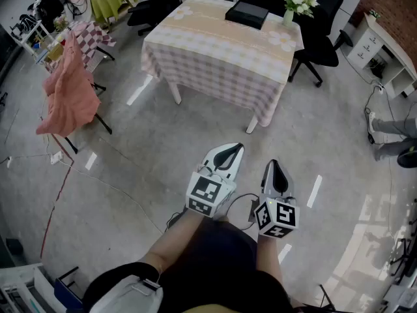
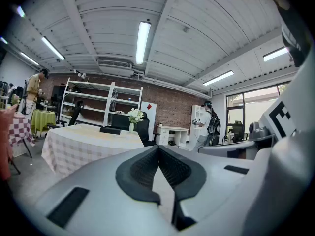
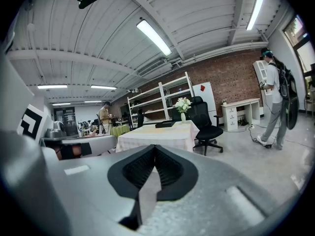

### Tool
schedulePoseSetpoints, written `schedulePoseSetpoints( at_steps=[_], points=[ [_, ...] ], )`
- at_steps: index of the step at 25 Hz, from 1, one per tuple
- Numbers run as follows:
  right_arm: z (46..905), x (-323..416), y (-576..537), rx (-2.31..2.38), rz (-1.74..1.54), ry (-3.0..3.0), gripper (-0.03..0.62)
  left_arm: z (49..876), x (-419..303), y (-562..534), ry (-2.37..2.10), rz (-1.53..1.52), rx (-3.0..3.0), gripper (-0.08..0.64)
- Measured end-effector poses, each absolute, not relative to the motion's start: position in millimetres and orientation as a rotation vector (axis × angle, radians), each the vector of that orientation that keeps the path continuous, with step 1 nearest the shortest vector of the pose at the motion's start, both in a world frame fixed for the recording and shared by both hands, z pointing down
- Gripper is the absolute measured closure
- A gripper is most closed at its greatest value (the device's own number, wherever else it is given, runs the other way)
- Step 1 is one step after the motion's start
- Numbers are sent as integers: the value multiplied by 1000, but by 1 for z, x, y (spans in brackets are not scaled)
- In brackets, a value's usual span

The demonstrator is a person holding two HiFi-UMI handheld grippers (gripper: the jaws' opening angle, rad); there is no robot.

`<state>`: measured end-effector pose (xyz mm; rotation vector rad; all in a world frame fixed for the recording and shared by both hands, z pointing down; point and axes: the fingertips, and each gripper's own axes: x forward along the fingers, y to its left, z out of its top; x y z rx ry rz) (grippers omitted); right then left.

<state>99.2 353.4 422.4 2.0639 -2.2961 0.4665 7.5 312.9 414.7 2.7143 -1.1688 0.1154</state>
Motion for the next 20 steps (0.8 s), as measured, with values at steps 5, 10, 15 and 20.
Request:
schedulePoseSetpoints(
  at_steps=[5, 10, 15, 20],
  points=[
    [417, 94, 379, 2037, 448, -2315, 588, 406, 11, 343, -1164, 82, 2730, 552],
    [416, 92, 396, 2061, 411, -2324, 588, 407, 11, 363, -1158, 99, 2753, 552],
    [411, 95, 404, 2083, 364, -2304, 588, 406, 11, 372, -1156, 109, 2750, 552],
    [415, 87, 401, 2071, 385, -2315, 588, 414, 10, 372, -1141, 120, 2743, 552]
  ],
)
